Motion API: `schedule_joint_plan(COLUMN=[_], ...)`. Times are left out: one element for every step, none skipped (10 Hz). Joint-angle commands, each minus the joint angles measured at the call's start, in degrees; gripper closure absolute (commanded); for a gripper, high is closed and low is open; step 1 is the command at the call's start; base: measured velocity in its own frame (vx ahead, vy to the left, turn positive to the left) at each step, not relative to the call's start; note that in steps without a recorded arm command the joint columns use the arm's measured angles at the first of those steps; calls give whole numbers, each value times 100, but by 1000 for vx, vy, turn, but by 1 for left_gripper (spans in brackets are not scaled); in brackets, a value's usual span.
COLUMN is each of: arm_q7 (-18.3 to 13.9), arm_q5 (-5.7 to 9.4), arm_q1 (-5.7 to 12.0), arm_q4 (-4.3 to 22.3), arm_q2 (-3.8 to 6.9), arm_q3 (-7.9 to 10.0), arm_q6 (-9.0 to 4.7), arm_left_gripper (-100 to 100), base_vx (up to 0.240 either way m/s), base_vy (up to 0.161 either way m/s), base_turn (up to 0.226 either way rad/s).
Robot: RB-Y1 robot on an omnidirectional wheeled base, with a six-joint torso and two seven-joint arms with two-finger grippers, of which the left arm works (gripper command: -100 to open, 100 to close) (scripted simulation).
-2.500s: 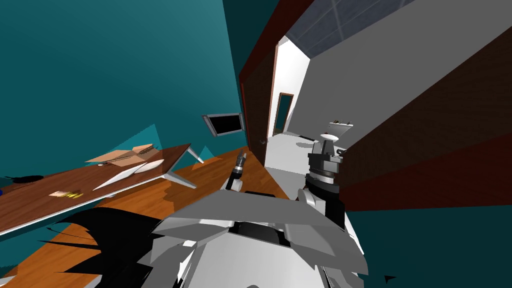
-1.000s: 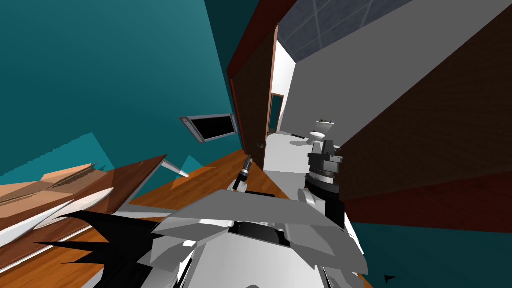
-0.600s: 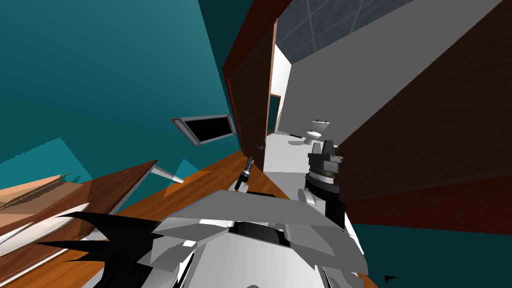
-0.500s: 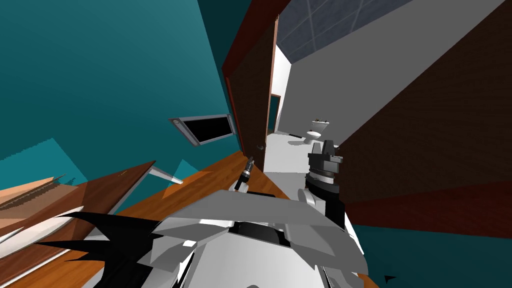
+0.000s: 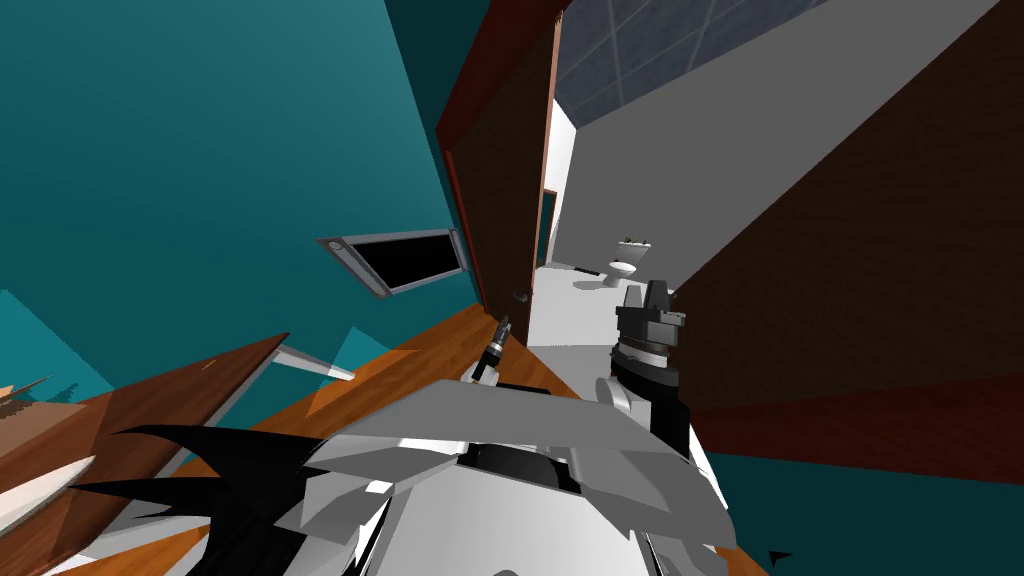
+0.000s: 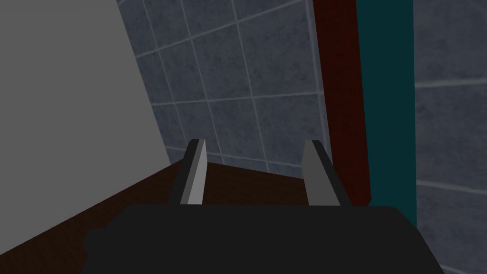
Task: Push the door open
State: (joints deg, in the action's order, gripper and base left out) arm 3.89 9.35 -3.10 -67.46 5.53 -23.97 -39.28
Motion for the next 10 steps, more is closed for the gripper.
schedule_joint_plan(arm_q7=[3,6,10,13,20,23,26,32,35,39], arm_q5=[27,43,59,75,105,120,134,164,178,193], arm_q1=[78,117,157,196,271,307,342,414,450,485], arm_q4=[204,303,402,501,688,778,868,1048,1137,1227], arm_q2=[-15,-23,-31,-38,-57,-68,-78,-99,-110,-120], arm_q3=[-60,-97,-134,-171,-240,-274,-307,-374,-408,-441], arm_q6=[-56,-74,-92,-110,-143,-159,-175,-207,-223,-239], arm_left_gripper=[-100,-100,-100,-100,-100,-100,-100,-100,-100,-100], base_vx=[79,76,64,81,88,102,100,98,98,76], base_vy=[77,63,68,85,95,102,89,102,113,107], base_turn=[-89,-71,-80,-89,-123,-88,-75,-115,-100,-67])
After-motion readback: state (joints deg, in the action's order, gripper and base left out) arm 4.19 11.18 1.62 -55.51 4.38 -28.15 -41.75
